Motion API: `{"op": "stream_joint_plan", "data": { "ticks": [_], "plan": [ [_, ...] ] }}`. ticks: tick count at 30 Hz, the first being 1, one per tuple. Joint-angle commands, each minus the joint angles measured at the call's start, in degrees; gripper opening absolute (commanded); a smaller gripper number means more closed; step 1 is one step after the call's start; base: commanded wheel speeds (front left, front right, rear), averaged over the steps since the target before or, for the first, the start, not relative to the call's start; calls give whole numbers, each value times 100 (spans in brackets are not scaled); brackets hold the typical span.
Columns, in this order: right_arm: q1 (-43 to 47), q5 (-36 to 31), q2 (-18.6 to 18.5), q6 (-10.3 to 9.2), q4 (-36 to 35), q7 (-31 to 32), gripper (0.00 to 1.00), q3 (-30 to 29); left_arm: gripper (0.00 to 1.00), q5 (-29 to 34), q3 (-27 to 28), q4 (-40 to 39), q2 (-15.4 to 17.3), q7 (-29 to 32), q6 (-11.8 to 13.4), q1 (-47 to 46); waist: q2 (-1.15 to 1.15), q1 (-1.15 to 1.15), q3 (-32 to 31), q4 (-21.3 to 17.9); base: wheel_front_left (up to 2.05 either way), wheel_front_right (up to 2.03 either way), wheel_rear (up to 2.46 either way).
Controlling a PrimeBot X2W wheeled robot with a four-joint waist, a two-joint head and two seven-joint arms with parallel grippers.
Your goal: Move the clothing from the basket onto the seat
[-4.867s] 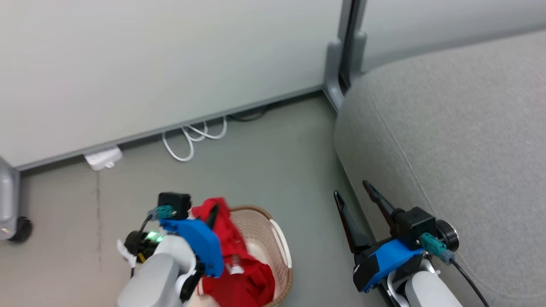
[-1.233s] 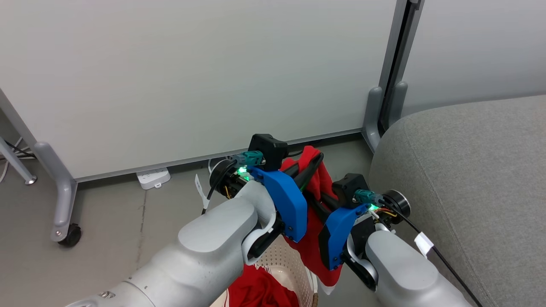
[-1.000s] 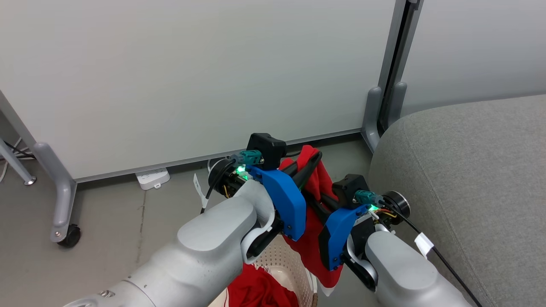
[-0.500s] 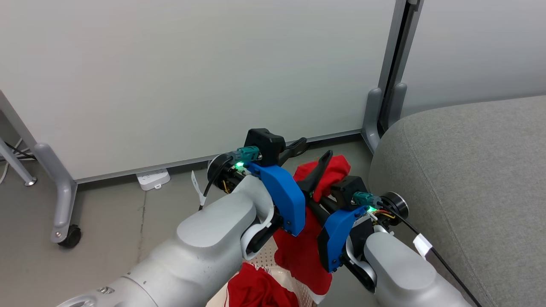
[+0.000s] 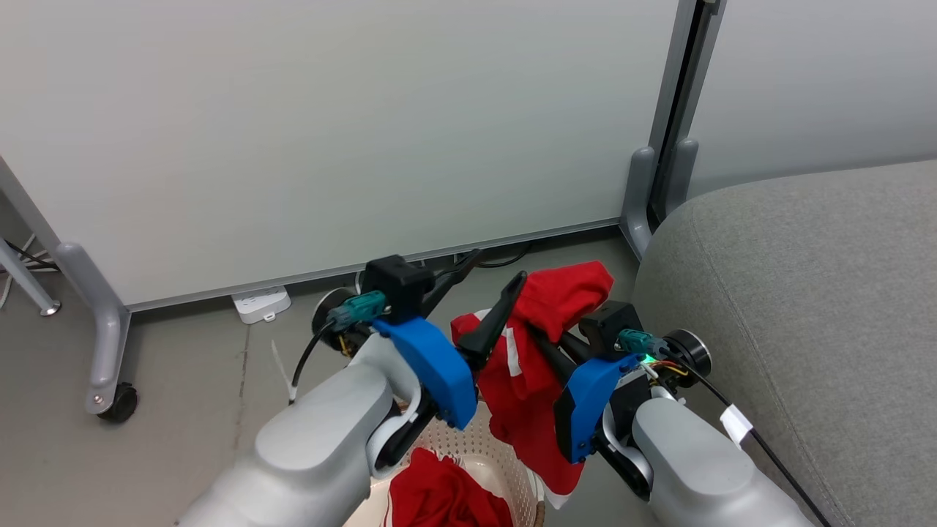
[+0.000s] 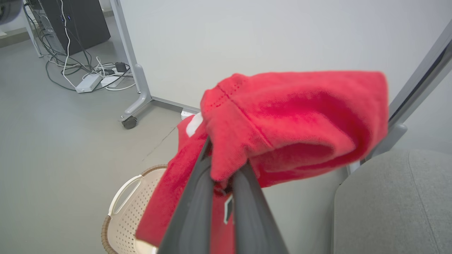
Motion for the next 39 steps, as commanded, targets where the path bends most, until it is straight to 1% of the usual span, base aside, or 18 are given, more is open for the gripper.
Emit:
{"op": "stream_joint_plan", "data": {
  "ticks": [1,5,11,14,20,24,30,36,39],
  "plan": [
    [-29,-54,-11,-2,15,-43,0,-28,100,148,125,-110,81,-20,45,231,0,1,11,6,0,0,0],
    [18,-121,-11,-2,60,-103,0,-127,100,983,944,-828,375,-22,176,1004,0,1,45,15,0,0,0],
    [82,-203,-11,-2,46,-126,0,-261,100,1973,1958,-1562,585,-22,216,2128,0,1,89,40,0,0,0],
    [107,-238,-9,-2,16,-123,0,-312,100,2269,2400,-1717,602,-23,211,2632,0,1,109,45,0,0,0],
    [146,-299,-10,-2,-62,-75,0,-386,100,2616,3113,-1793,554,-23,73,3292,0,1,151,56,0,0,0],
    [180,-344,-11,-2,-113,-61,0,-436,100,2835,3446,-1791,486,-23,5,3513,0,1,166,77,0,0,0],
    [214,-361,-11,-2,-195,-11,0,-490,100,3052,3796,-1736,332,-23,-120,3663,0,1,174,90,0,0,0],
    [272,-369,-11,-2,-265,25,0,-501,100,3260,4034,-1681,216,-23,-231,3698,0,1,193,46,0,0,0],
    [278,-355,-11,-2,-304,37,0,-494,100,3336,4113,-1654,182,-24,-282,3724,0,1,213,-47,0,0,0]
  ]
}}
